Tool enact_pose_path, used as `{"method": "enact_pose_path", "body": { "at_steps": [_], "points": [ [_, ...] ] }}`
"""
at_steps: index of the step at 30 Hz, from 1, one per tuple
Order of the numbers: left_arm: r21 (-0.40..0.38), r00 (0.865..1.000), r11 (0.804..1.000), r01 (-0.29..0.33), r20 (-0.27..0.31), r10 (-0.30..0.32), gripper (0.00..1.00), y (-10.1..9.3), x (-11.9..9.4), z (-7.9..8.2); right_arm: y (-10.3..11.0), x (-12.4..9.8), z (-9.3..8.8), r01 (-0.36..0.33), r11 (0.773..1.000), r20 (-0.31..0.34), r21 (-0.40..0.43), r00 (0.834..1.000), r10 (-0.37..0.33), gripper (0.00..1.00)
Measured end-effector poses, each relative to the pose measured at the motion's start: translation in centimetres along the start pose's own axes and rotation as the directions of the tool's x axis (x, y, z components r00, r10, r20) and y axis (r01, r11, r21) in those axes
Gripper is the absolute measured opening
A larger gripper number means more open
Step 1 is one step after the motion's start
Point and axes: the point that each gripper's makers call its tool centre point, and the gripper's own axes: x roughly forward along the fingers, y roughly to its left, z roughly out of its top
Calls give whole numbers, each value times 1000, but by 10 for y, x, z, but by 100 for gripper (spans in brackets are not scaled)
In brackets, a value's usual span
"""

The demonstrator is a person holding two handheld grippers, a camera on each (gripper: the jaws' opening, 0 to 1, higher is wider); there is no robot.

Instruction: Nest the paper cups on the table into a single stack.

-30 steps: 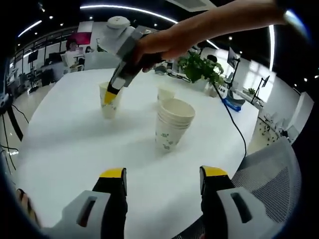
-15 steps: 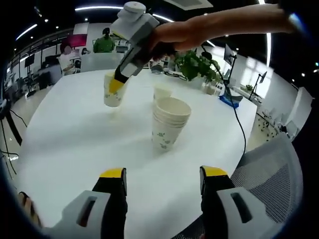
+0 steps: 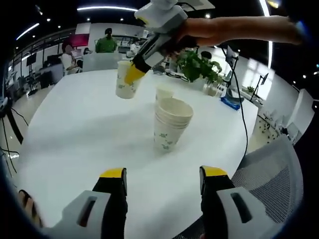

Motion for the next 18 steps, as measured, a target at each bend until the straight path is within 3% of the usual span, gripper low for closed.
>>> {"method": "enact_pose_path", "body": {
  "at_steps": [8,18],
  "points": [
    [14,1000,1000,7,-7,-7,57,-3,2,-2,11,-32,4,6,1000,31,-14,1000,-6,0],
    [32,1000,999,21,-16,-20,57,-6,3,-4,27,-50,-6,1,999,36,-38,999,0,0]
  ]
}}
